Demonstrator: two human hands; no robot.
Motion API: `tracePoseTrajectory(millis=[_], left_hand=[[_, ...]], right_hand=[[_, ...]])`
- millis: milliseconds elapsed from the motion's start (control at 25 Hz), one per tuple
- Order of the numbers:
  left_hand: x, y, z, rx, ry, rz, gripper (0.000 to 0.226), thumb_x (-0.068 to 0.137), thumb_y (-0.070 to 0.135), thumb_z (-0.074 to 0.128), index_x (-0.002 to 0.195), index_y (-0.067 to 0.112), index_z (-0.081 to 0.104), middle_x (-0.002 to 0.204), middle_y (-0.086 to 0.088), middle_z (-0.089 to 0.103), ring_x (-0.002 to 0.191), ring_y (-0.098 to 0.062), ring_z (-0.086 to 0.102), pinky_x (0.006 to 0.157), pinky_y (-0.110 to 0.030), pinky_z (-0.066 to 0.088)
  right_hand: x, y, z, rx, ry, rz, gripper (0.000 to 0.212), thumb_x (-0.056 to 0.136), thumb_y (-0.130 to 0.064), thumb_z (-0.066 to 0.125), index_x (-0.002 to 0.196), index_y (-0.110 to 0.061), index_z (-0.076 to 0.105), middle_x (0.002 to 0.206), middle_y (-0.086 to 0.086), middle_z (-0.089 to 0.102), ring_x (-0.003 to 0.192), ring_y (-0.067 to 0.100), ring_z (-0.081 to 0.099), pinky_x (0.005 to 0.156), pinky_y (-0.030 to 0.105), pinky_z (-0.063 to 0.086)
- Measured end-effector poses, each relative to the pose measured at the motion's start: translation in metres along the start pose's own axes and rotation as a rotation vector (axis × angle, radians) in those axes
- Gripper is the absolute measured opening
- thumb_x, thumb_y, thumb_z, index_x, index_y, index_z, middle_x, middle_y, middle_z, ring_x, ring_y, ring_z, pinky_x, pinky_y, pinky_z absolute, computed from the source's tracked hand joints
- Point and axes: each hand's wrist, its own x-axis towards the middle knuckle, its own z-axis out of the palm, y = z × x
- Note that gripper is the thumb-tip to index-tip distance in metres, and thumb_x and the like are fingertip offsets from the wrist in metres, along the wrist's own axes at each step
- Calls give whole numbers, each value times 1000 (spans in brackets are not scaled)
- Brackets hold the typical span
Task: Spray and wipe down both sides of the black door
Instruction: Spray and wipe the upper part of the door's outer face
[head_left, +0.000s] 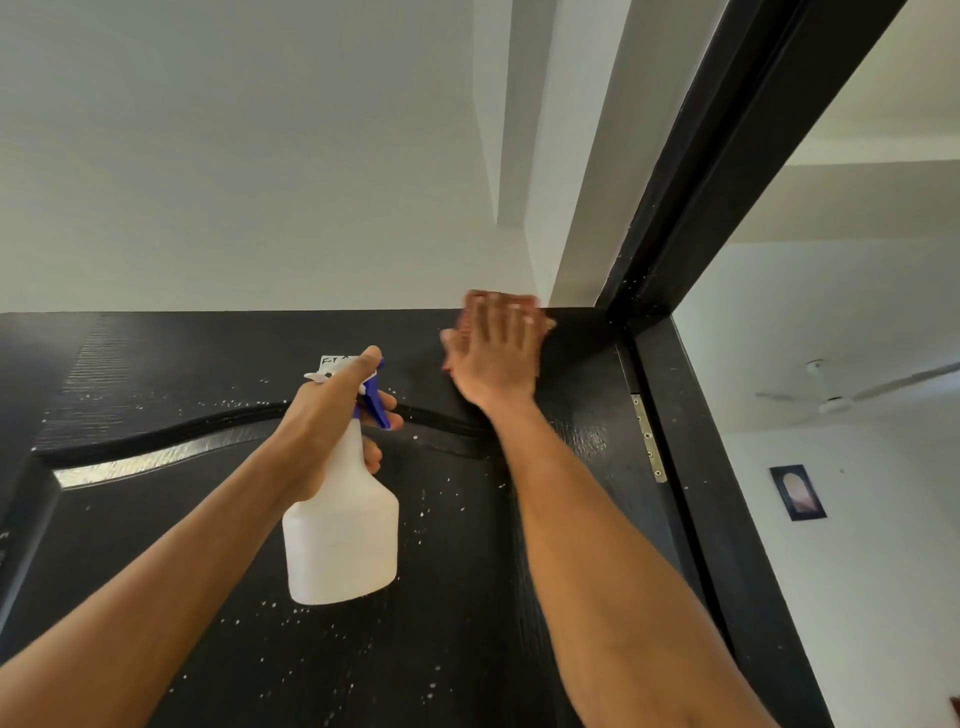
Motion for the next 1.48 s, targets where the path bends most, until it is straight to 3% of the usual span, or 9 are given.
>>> tracePoseTrajectory(millis=[160,240,400,560,640,840,1080,1280,1480], left_hand=[[-1,-1,7,-4,32,-12,55,96,60,52,109,9,66,92,-17,76,46,-27,58,46,-33,56],[-1,-5,17,4,2,-10,57,95,60,52,115,8,64,93,-18,76,45,-26,58,45,-33,56],[-2,-7,35,21,-37,-26,60,95,62,51,120,9,62,92,-15,76,45,-24,60,45,-31,55],[-12,-15,45,32,-43,-59,61,95,62,50,110,5,66,91,-16,76,45,-24,60,45,-30,55],[-17,-21,41,36,-33,-95,63,95,63,50,106,4,68,89,-15,77,46,-24,60,47,-30,56],[-21,-29,26,22,27,-140,64,93,65,51,105,5,69,87,-12,78,47,-24,60,47,-31,55],[-16,-24,0,64,77,-101,59,94,64,50,112,10,66,92,-13,77,46,-25,62,47,-32,56],[-9,-20,-35,65,142,-38,47,96,62,50,100,16,63,86,-15,74,53,-29,61,53,-35,57],[-2,-12,-69,52,125,14,46,96,61,52,95,16,63,81,-11,71,65,-35,65,56,-36,57]], right_hand=[[-9,-14,4,-139,-163,-633,71,105,-66,16,165,-31,-2,173,-6,-6,159,21,-10,128,43,-11],[-6,26,-1,-122,-108,-540,73,104,-69,14,164,-33,-5,173,-6,-9,159,21,-10,127,42,-11],[-19,115,-19,-95,-12,37,80,100,-71,2,164,-25,-10,172,4,-12,159,30,-9,128,49,-9],[-95,109,1,13,51,356,81,102,-69,3,164,-17,-11,172,13,-10,158,38,-7,127,55,-7],[-137,87,13,6,39,265,82,102,-68,-1,164,-15,-10,171,14,-13,157,39,-11,126,55,-10],[-127,100,11,-152,-67,-533,74,105,-67,11,166,-25,4,174,0,-2,160,28,-5,129,53,2],[-65,61,10,38,37,286,80,102,-67,3,165,-19,-2,173,10,-4,158,38,-5,127,55,-7],[-66,8,21,-39,-7,-165,76,100,-64,-9,164,-24,-9,172,0,-12,156,28,-17,123,46,-20],[-97,-38,41,-18,48,-92,78,102,-63,-3,164,-17,-4,172,8,-7,158,37,-8,128,54,-7]])
